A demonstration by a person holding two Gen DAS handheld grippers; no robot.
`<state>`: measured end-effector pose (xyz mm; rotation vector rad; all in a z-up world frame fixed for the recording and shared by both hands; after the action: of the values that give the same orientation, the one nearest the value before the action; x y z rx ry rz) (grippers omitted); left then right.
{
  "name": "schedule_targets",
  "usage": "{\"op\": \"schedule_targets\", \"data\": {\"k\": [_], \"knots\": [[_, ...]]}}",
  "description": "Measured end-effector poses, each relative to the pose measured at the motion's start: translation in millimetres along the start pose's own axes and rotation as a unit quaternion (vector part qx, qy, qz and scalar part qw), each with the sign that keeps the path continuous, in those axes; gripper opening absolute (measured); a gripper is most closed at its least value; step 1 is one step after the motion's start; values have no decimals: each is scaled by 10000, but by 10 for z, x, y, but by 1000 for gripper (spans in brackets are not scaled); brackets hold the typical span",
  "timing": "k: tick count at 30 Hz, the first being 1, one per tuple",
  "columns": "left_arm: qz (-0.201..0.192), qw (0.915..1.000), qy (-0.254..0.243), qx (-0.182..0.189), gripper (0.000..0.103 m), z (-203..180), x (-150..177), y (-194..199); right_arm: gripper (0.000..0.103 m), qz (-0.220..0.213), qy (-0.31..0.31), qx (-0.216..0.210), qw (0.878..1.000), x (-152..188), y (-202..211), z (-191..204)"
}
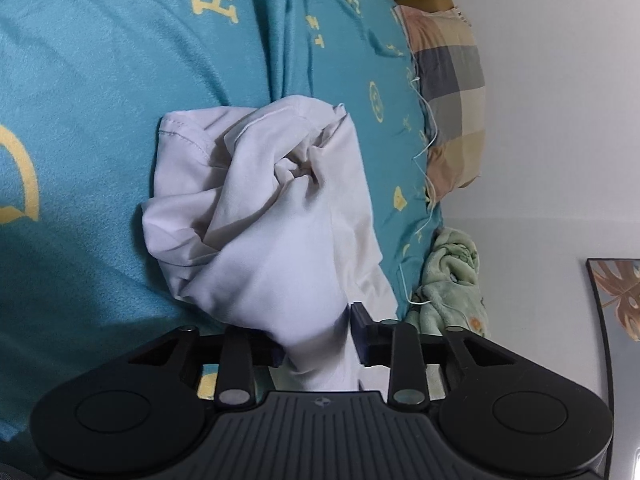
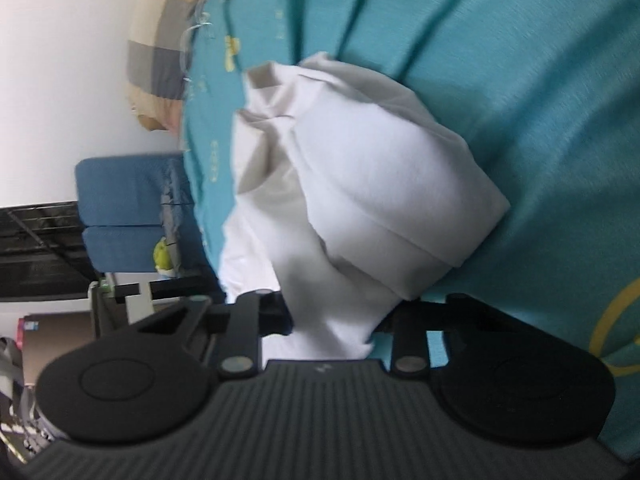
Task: Fold clothes
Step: 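Grasp the folded white bundle with both grippers and lift it, then carry the bundle with both grippers onto the green blanket and release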
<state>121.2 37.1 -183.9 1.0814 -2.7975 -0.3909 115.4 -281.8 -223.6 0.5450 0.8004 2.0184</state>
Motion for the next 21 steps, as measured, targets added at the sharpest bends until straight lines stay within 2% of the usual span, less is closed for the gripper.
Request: {"op": "schedule_targets", "data": {"k": [1,4,8,9,10,12,13,16,21], "knots": [[11,10000,8,-39,46,28,-5,8,29,-22,22,-55,10000,-6,10,13],[8,9999,57,-134,56,98,9,-24,28,-81,101,-226,9997,-26,65,34],[-16,9997,214,-144,56,186,39,-103,27,-167,255,-426,9986,-51,145,88],[-47,9996,253,-94,54,193,37,-103,27,-176,281,-464,9984,-54,156,102],[-82,9996,270,13,43,189,32,-95,26,-185,307,-502,9981,-57,167,117],[-141,9994,242,199,28,156,25,-80,26,-206,370,-549,9976,-60,190,143],[-163,9993,195,273,24,127,24,-73,26,-220,412,-547,9974,-58,202,154],[-237,9991,-83,336,20,13,34,-15,26,-233,489,-549,9970,-41,263,164],[-176,9979,-396,489,18,-358,126,160,26,-203,263,-662,9973,-1,459,158]]}}
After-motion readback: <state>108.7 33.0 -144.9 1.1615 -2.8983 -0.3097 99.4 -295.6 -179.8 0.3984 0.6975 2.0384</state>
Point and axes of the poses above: each gripper's, at about its wrist camera, not at the fingertips, and y roughly against the way its jaws point, z to its left, x to its underside, the point moved 3 cm from there along -y, roughly the way its jaws point, and after that the axes turned 14 degrees about x, right-handed, at the moved point
